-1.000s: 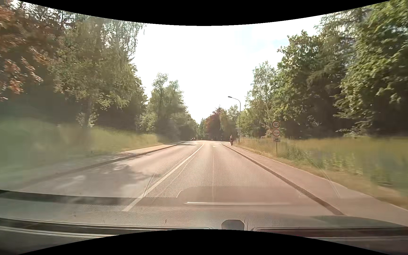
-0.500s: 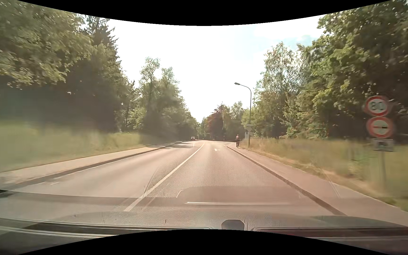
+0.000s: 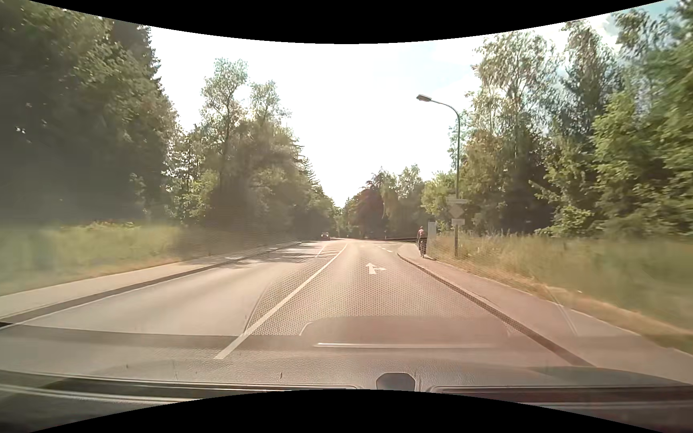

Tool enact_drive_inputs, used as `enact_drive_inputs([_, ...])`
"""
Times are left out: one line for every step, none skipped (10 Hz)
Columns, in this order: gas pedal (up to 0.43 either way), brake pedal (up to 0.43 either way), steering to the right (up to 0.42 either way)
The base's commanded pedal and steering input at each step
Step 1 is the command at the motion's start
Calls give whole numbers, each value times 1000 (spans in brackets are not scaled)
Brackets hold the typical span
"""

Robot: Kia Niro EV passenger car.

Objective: Follow the waypoints while adhering to traffic rules and regulations

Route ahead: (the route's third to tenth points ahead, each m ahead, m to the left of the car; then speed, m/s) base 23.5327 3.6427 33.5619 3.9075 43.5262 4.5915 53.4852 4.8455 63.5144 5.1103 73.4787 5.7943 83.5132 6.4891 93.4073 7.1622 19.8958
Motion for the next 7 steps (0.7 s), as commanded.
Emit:
enact_drive_inputs([118,6,-5])
enact_drive_inputs([118,6,-5])
enact_drive_inputs([118,6,-6])
enact_drive_inputs([118,6,-6])
enact_drive_inputs([118,6,-6])
enact_drive_inputs([118,6,-6])
enact_drive_inputs([118,6,-6])
